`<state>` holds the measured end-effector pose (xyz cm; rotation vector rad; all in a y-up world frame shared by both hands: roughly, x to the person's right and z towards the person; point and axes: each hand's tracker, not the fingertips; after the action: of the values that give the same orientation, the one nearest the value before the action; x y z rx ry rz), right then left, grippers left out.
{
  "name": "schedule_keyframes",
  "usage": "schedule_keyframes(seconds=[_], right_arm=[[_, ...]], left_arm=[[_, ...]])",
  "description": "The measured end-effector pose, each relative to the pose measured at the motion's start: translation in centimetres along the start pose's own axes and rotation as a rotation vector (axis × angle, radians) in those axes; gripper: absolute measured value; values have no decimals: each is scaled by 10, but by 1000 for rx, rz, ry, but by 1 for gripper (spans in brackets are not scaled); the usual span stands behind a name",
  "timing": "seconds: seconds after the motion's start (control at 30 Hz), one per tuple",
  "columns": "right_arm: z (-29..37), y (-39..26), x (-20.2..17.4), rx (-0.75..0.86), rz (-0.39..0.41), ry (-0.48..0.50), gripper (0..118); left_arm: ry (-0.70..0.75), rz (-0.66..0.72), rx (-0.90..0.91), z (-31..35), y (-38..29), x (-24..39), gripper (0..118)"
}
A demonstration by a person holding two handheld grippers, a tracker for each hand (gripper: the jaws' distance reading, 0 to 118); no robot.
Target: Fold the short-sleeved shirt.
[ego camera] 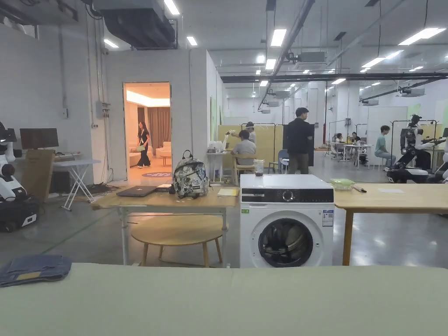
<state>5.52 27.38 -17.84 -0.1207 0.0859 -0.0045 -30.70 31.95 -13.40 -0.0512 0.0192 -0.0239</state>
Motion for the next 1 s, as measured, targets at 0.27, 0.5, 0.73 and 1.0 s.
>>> schedule_keyframes(seconds=[0.27,0.5,0.73,1.0], right_arm=[[4,-5,-12,-4,-13,42,94],[8,-2,-15,52,15,60,104],[6,-2,-26,41,71,33,104],[10,10,-25,31,45,70,104]], left_arm=[[-65,35,-1,-8,-7,1,62],[-32,80,27,-4,-8,3,100],[-39,45,1,-5,-11,8,101],[-26,25,25,-2,0,13,101]])
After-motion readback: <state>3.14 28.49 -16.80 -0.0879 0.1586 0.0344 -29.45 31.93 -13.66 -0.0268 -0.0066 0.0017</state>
